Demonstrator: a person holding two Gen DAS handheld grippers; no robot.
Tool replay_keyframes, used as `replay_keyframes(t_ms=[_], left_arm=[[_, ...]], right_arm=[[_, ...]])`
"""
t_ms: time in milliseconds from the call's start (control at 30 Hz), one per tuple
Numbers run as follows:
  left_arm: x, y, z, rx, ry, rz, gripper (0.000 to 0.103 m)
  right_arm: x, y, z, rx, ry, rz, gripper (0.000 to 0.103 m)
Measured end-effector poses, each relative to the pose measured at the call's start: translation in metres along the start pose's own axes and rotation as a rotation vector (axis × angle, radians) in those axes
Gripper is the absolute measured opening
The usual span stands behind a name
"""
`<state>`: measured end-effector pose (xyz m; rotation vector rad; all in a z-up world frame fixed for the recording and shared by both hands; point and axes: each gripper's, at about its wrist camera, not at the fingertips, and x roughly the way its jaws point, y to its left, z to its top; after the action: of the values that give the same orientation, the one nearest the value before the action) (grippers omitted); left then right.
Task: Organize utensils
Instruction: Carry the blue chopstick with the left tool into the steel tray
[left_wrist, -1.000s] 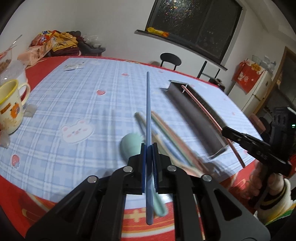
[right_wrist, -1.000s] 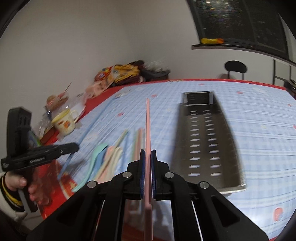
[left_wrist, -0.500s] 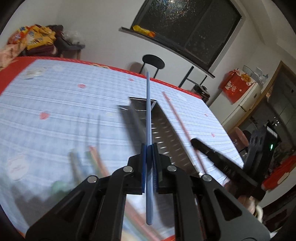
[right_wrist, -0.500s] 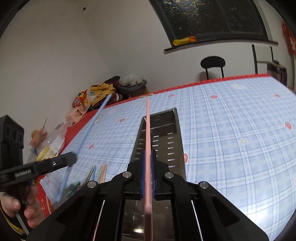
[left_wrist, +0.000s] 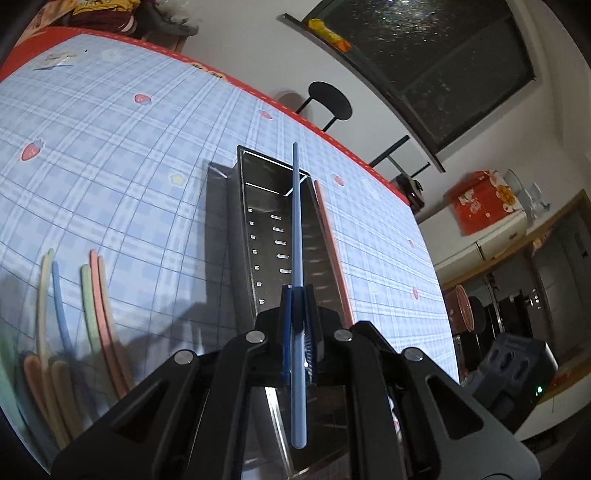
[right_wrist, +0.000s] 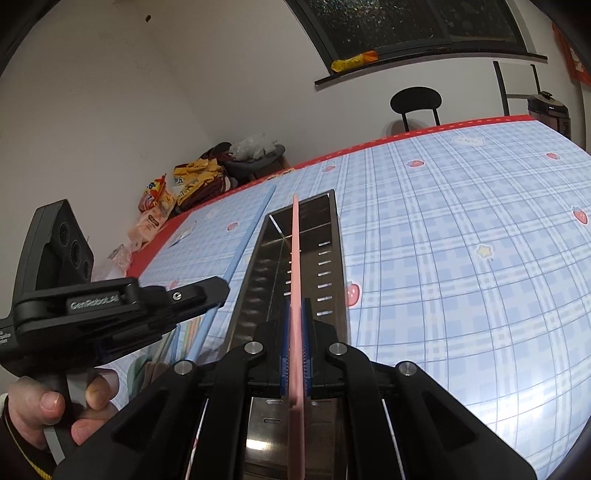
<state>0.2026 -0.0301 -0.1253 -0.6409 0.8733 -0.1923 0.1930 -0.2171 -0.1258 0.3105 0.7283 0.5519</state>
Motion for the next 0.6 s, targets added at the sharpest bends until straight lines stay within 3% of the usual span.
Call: replay_keyframes(t_ms=[600], left_arm=[[0.02, 0.005, -0.005, -0.023, -0.002, 0.06, 0.011]], right_arm=[[0.007, -0.006, -0.001, 0.016, 0.016, -0.043, 0.007]])
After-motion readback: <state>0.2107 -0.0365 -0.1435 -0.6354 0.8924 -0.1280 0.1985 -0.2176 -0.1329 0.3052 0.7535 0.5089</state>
